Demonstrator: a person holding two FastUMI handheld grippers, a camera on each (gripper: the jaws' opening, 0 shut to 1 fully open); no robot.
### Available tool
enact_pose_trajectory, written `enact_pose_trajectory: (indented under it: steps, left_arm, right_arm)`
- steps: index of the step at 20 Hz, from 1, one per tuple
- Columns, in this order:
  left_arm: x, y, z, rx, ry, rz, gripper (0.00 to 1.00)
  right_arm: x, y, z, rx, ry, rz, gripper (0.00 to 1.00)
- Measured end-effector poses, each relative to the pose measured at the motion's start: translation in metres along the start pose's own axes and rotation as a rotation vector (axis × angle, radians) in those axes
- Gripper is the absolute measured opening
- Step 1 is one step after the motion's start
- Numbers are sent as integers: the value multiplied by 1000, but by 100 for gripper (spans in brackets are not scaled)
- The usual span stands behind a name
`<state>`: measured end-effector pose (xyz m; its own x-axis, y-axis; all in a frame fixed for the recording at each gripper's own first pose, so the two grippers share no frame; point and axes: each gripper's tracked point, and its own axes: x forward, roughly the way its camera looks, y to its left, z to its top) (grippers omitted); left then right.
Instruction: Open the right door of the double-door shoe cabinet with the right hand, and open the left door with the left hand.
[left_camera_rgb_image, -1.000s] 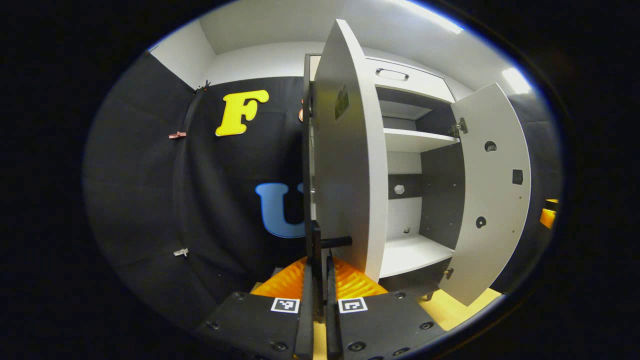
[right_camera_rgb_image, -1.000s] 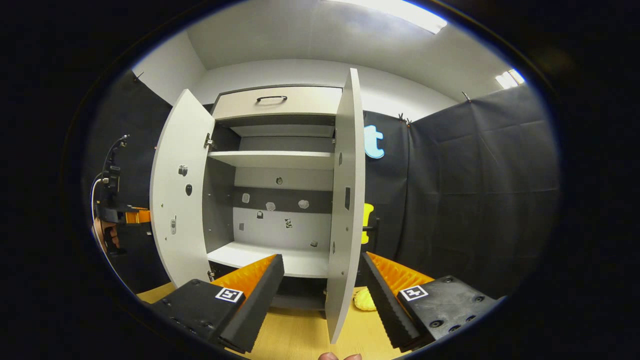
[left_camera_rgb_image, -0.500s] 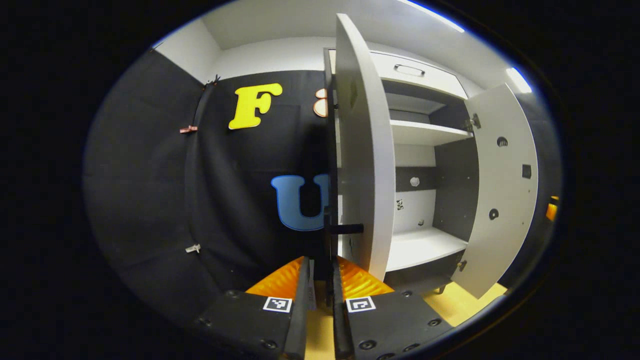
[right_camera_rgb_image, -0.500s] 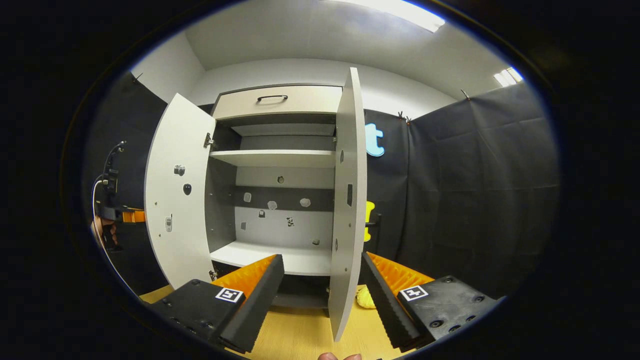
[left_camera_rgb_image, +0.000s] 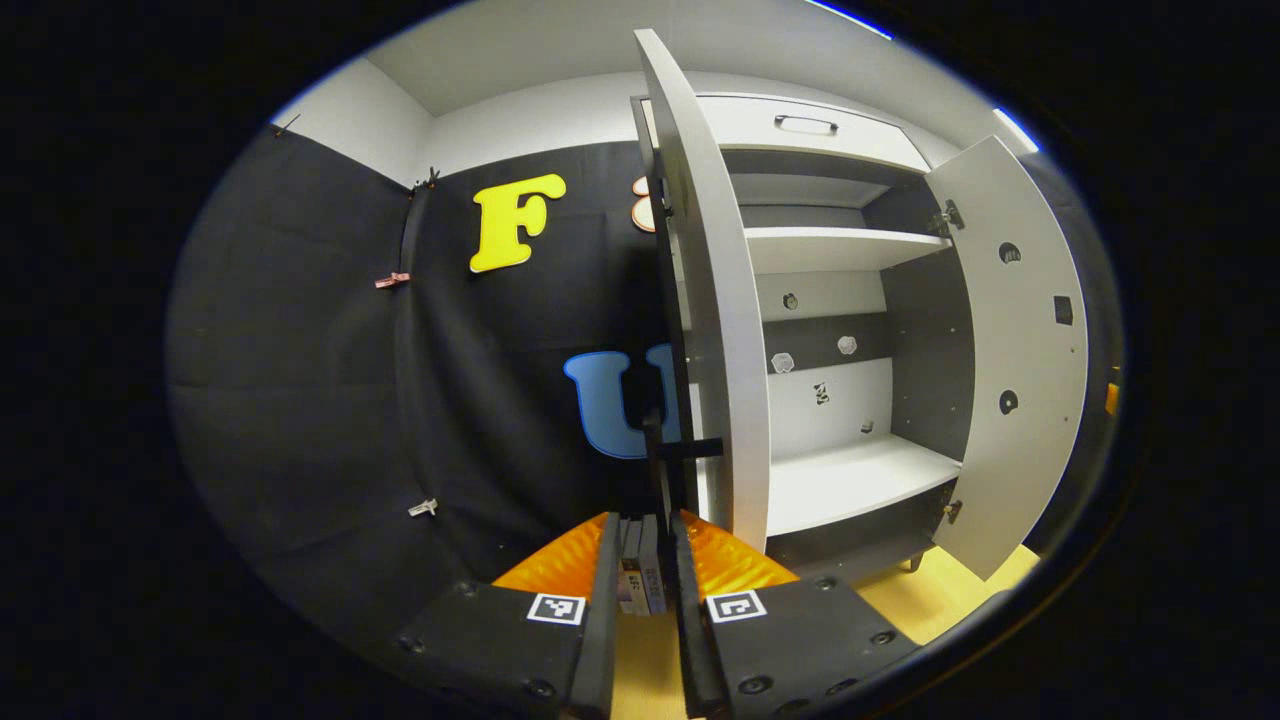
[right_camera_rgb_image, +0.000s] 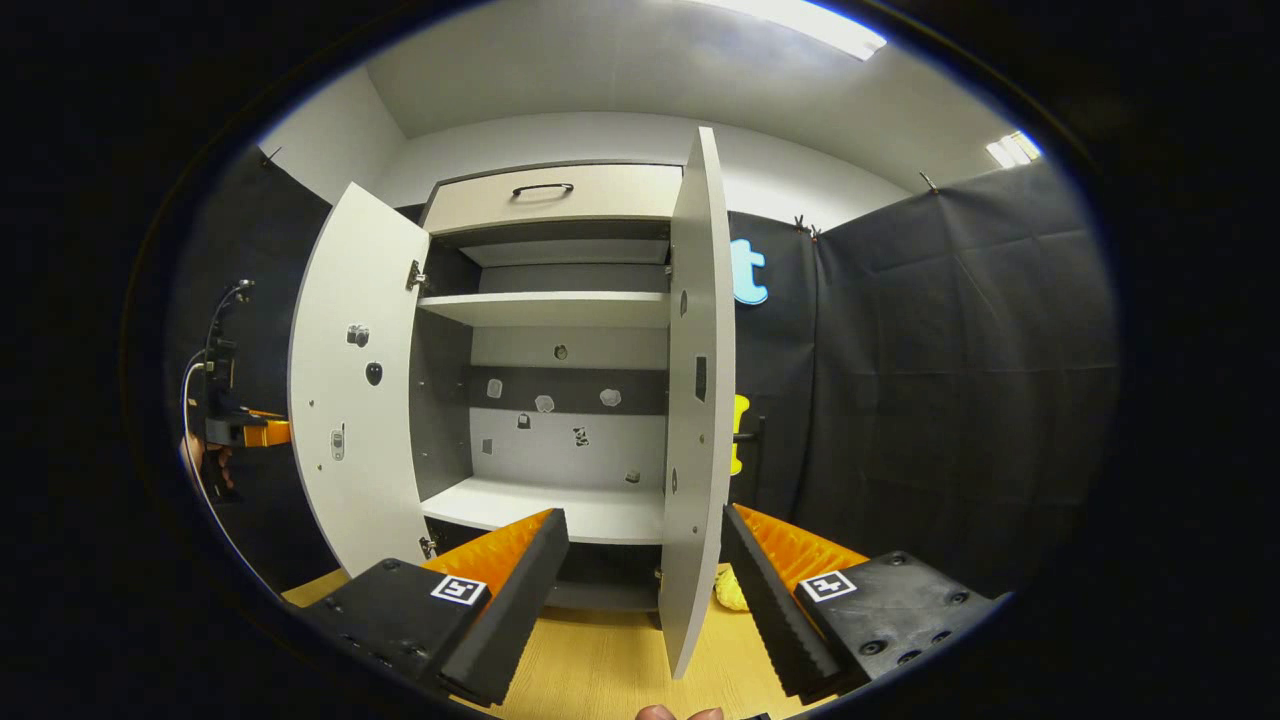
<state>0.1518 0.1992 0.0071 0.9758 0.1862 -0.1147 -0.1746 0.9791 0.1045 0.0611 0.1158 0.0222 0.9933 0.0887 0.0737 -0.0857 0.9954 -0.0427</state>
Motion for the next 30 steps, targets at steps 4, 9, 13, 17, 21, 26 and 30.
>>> enact_pose_trajectory:
  steps: [4,9,13,17,21,26,30]
  left_arm:
    - [-21,2,6,-12,-22,39,38]
    - [-49,-12,17,-25,-54,28,52]
    - [-66,-31,22,-34,-68,-2,59]
    - [-80,-47,20,-61,-72,-27,68]
    - [-88,-55,14,-61,-64,-32,71]
    - [-95,-65,6,-58,-52,-40,75]
    - [-100,-73,5,-58,-56,-48,76]
  right_arm:
    - [1,-1,0,7,3,3,98]
    - [2,2,-1,15,9,9,96]
    - [3,8,-1,25,10,23,98]
    - [2,16,2,25,6,38,98]
    - [2,22,7,24,-6,49,98]
    - [7,32,15,30,-19,62,98]
    - [8,36,21,33,-27,70,98]
